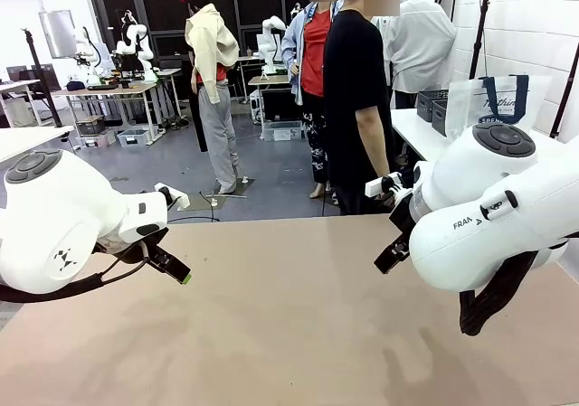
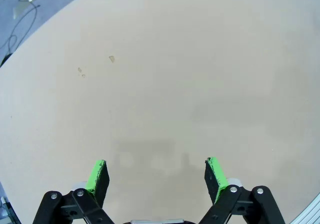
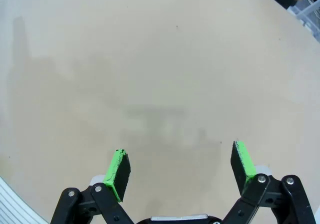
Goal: Transfer purchased items from the store into the shopping bag.
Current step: Open the Reusable shopping bag in the center of the table.
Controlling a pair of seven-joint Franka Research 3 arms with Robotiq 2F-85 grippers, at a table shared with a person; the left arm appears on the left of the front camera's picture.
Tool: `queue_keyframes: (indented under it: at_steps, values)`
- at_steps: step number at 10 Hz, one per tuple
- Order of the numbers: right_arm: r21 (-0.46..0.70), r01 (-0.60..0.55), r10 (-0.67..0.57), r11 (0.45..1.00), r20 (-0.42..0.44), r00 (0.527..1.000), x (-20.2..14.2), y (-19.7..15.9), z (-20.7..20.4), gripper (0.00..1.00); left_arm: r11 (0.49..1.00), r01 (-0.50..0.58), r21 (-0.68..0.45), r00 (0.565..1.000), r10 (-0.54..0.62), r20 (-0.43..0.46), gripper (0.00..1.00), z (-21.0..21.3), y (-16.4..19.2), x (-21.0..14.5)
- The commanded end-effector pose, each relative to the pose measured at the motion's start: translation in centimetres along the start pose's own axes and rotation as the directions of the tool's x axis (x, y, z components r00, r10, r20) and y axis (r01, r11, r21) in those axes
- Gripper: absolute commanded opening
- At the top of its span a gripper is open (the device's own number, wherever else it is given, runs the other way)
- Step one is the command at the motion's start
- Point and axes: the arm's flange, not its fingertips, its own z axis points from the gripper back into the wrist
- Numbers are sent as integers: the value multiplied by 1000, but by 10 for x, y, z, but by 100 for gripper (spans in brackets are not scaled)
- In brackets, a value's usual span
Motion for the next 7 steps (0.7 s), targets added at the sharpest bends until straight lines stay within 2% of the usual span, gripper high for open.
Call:
queue_keyframes:
  at_steps: [1, 7]
  values:
    - [0, 0, 0, 1000, 0, 1000, 0, 0, 0, 100, 1000, -3, 0, 1000, 3, 0, 100, 0, 1, 0]
    - [0, 0, 0, 1000, 0, 1000, 0, 0, 0, 100, 1000, -3, 0, 1000, 3, 0, 100, 0, 1, 0]
